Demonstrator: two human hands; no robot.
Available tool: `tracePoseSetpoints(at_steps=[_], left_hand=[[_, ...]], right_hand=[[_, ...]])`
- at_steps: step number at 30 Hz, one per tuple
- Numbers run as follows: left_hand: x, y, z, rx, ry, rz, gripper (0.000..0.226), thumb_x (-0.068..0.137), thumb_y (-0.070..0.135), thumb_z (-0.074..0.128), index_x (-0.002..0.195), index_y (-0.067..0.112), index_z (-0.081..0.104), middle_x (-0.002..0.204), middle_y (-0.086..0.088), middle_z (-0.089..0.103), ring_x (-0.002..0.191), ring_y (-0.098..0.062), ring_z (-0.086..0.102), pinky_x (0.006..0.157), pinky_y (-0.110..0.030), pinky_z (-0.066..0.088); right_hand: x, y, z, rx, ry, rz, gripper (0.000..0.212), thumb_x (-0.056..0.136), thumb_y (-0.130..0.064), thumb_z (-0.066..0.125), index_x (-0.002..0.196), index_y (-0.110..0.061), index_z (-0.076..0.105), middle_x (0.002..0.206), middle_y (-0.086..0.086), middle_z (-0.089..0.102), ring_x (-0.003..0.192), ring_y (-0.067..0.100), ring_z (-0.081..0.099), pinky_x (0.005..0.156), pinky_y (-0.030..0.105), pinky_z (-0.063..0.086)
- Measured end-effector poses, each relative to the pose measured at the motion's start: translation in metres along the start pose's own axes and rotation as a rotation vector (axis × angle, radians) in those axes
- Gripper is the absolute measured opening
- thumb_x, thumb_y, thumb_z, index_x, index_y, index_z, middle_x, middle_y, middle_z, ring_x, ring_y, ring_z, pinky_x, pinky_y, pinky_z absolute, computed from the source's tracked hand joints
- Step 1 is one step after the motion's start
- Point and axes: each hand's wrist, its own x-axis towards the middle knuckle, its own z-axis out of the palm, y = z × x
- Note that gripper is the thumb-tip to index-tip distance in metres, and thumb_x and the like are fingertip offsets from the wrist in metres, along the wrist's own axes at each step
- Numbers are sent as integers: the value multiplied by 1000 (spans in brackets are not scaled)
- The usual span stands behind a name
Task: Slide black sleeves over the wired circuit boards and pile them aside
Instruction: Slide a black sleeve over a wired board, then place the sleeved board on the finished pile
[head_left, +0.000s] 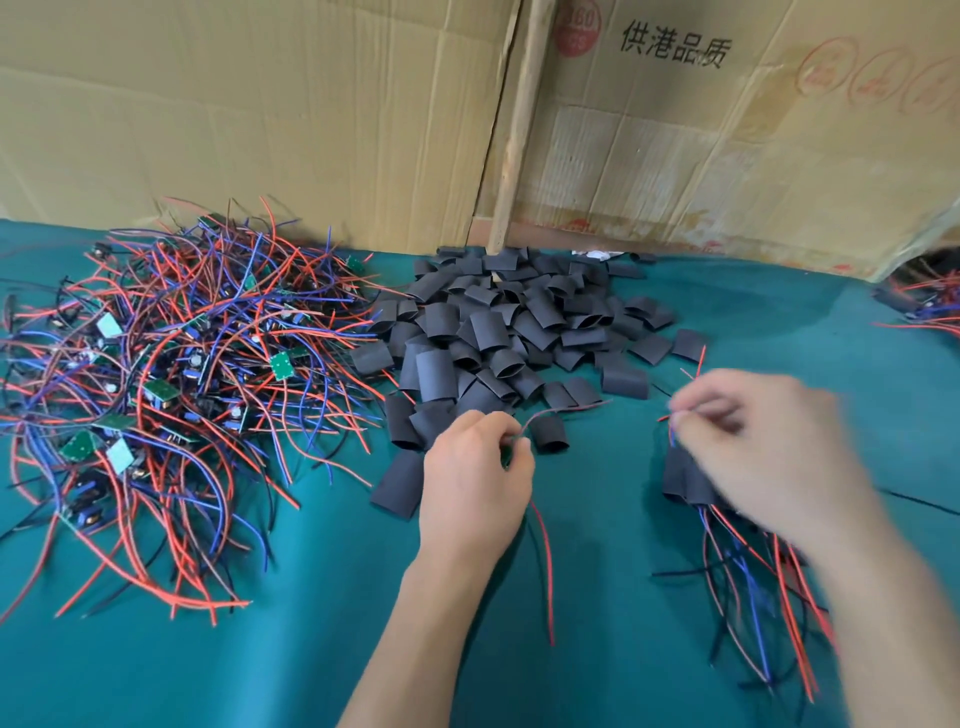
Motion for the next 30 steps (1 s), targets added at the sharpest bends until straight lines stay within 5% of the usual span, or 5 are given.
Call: tracePoseSetpoints(at_steps=[5, 9, 18, 25, 30], left_hand=[[6, 0, 0, -273, 137, -118, 11, 91, 8, 68, 96, 14, 76, 91, 1, 73, 77, -5, 64, 75, -7, 46], [8, -2, 2, -481, 62, -249, 11, 95, 10, 64, 94, 14, 75, 82, 3, 74, 77, -17, 73, 76, -37, 61], [5, -1, 8, -457, 0, -210, 19, 97, 13, 61, 94, 29, 70, 76, 15, 71, 58, -6, 71, 57, -36, 60], [0, 0, 11, -232, -52, -11, 16, 93, 24, 63, 102, 28, 75, 73, 12, 72, 66, -9, 71, 73, -36, 59], [-2, 3, 11, -142, -33, 131, 14, 92, 28, 59, 98, 28, 72, 80, 6, 71, 67, -19, 70, 67, -40, 57]], right_hand=[[1, -41, 80, 28, -222, 54, 41, 83, -53, 75, 115, -30, 64, 107, -7, 67, 107, 22, 60, 88, 36, 48], [0, -45, 106, 13, -72, 16, 39, 86, -47, 76, 114, -22, 65, 106, 0, 63, 106, 29, 60, 83, 39, 47], [-9, -32, 97, -12, -30, -213, 29, 90, -19, 72, 119, -25, 72, 91, 1, 62, 91, 31, 63, 71, 35, 41], [7, -16, 60, 966, 382, 118, 20, 90, -5, 71, 92, -25, 70, 79, -12, 73, 71, 17, 76, 74, 34, 62], [6, -12, 39, 1123, 584, 84, 10, 85, -21, 78, 88, -27, 70, 89, -3, 74, 80, 20, 70, 78, 39, 58]])
